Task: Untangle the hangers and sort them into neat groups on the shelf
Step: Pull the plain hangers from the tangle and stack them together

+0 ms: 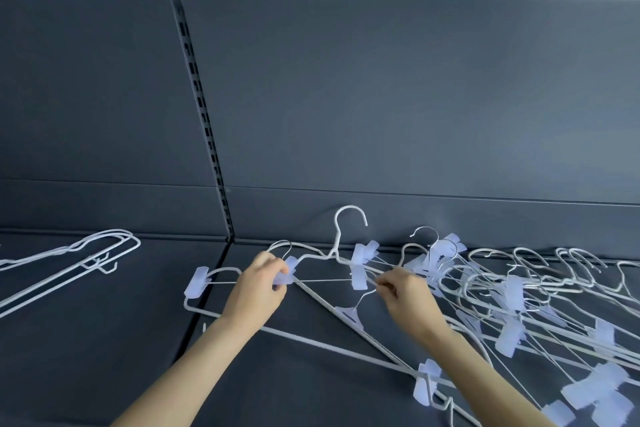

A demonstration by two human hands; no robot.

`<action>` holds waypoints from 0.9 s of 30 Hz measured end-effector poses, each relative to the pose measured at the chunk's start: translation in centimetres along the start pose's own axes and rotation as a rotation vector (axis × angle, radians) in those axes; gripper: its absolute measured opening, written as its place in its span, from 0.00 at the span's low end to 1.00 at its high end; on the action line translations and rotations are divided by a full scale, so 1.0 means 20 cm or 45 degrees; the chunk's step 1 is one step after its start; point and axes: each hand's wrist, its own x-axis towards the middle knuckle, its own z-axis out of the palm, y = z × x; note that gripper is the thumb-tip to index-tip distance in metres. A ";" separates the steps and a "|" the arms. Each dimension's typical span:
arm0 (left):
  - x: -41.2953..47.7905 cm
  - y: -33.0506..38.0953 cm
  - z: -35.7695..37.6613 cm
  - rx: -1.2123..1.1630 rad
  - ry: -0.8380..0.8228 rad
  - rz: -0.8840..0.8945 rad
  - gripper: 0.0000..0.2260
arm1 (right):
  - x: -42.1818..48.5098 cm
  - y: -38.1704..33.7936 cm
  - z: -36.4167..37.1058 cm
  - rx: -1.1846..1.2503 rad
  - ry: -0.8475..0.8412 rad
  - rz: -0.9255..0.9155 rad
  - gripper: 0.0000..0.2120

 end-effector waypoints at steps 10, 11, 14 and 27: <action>-0.05 0.05 0.00 -0.010 -0.081 0.053 0.05 | 0.08 -0.01 -0.13 0.093 0.216 0.007 0.06; -0.04 0.06 0.00 -0.022 -0.085 0.067 0.05 | 0.08 -0.01 -0.13 0.085 0.218 -0.002 0.07; -0.03 0.09 -0.02 -0.052 -0.091 0.132 0.05 | 0.09 -0.01 -0.16 0.092 0.206 -0.016 0.07; -0.06 0.11 -0.07 -0.220 0.116 0.137 0.04 | 0.09 -0.04 -0.17 0.091 0.040 -0.097 0.05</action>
